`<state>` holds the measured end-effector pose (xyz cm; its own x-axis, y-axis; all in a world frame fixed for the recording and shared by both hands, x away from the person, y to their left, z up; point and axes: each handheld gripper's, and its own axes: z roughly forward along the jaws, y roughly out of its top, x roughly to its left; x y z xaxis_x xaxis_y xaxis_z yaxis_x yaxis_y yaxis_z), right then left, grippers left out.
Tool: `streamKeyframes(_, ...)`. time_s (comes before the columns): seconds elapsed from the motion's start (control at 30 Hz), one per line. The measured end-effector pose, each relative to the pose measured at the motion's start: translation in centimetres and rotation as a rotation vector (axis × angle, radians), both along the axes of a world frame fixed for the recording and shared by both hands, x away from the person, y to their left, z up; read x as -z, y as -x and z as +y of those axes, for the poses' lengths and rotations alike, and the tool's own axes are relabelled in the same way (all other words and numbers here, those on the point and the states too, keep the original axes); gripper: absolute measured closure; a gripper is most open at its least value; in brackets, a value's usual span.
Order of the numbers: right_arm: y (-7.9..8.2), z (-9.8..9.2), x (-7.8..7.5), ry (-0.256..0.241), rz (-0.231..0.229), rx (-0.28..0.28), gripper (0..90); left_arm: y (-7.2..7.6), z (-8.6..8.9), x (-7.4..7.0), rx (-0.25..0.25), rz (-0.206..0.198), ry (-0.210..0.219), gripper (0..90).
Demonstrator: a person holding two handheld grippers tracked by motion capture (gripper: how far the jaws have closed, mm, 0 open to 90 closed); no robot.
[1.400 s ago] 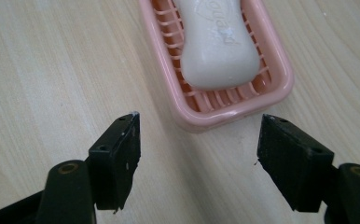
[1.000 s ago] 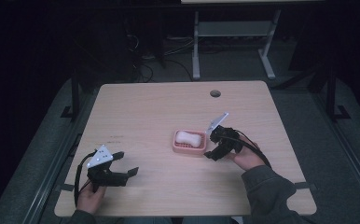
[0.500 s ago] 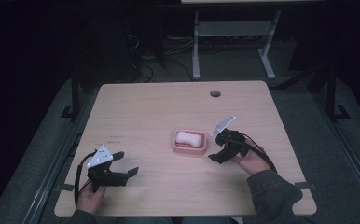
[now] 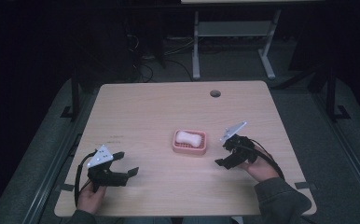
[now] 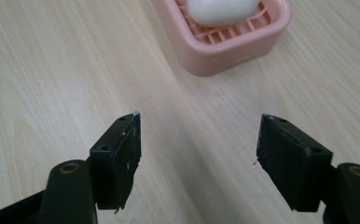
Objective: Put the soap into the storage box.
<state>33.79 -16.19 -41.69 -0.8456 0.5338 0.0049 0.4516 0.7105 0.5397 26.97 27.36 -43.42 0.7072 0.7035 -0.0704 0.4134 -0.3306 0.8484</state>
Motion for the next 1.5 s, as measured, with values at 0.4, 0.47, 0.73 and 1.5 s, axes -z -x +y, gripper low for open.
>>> streamKeyframes(0.4,1.4,-2.3,1.3,-0.037,0.019,0.061,29.5,0.0,0.0,0.0,-0.004,0.006,0.002,14.4)
streamKeyframes(0.47,1.9,-3.0,1.5,-0.045,0.019,0.073,29.5,0.1,0.0,0.0,-0.004,0.005,0.001,14.4)
streamKeyframes(0.73,3.1,-4.5,1.7,-0.048,0.005,0.101,29.5,0.1,-0.1,0.1,-0.004,0.007,0.001,14.4)
streamKeyframes(1.5,8.5,-8.6,2.8,-0.127,-0.081,0.198,28.8,0.1,-0.2,0.2,0.004,0.014,-0.003,14.4)
